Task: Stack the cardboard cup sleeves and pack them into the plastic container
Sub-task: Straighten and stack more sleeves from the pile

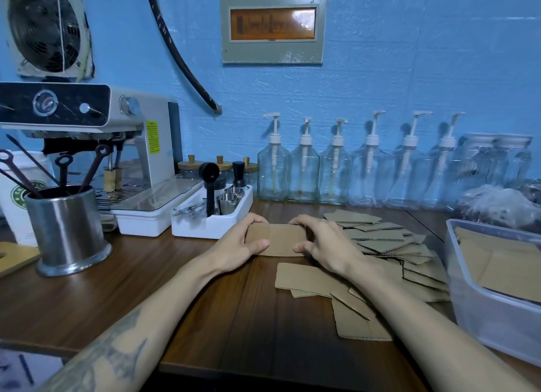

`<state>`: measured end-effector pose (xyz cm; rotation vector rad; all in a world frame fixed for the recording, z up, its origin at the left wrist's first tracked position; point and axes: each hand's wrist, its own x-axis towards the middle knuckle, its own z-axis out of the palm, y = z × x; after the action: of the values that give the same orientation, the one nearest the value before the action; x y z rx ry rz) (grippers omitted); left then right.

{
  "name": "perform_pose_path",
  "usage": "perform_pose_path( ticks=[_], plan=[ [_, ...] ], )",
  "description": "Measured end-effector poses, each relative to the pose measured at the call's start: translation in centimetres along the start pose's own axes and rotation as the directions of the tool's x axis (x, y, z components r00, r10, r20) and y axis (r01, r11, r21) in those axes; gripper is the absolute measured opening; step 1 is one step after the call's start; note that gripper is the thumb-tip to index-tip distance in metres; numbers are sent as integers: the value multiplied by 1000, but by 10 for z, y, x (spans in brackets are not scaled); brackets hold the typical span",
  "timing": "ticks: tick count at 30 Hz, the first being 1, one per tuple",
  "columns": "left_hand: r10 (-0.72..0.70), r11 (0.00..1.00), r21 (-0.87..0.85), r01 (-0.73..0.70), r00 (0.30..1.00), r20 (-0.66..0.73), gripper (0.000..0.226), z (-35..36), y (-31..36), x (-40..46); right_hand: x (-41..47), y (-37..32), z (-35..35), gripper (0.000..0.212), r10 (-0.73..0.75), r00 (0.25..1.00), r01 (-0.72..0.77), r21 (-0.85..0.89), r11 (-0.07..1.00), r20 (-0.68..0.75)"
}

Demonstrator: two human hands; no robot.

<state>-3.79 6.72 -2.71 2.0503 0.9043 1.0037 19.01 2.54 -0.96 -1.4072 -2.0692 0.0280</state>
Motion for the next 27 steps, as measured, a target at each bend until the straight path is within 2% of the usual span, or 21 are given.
perform_pose_path(
  ticks=[9,14,18,21,24,27],
  plan=[
    [10,1000,12,-10,1000,-23,26,0,-1,-2,-3,-4,-5,42,39,999,-41,52,998,29],
    [57,998,25,-56,998,-10,54,-1,2,-6,-4,-4,-13,51,72,995,-78,93,993,70],
    [52,993,102,-51,999,-10,43,-2,-2,-4,-11,-3,-32,49,120,989,-129,98,987,91],
    [42,995,97,-37,998,-53,40,-4,-4,-2,-19,-9,-39,49,169,951,-202,103,974,260],
    [37,994,107,-29,997,-74,40,-6,-6,-1,-24,-20,-35,55,124,887,-148,19,989,446],
    [19,992,126,-12,998,-56,41,-7,-7,-1,-23,-27,-30,59,107,860,-104,-35,994,498]
  ],
)
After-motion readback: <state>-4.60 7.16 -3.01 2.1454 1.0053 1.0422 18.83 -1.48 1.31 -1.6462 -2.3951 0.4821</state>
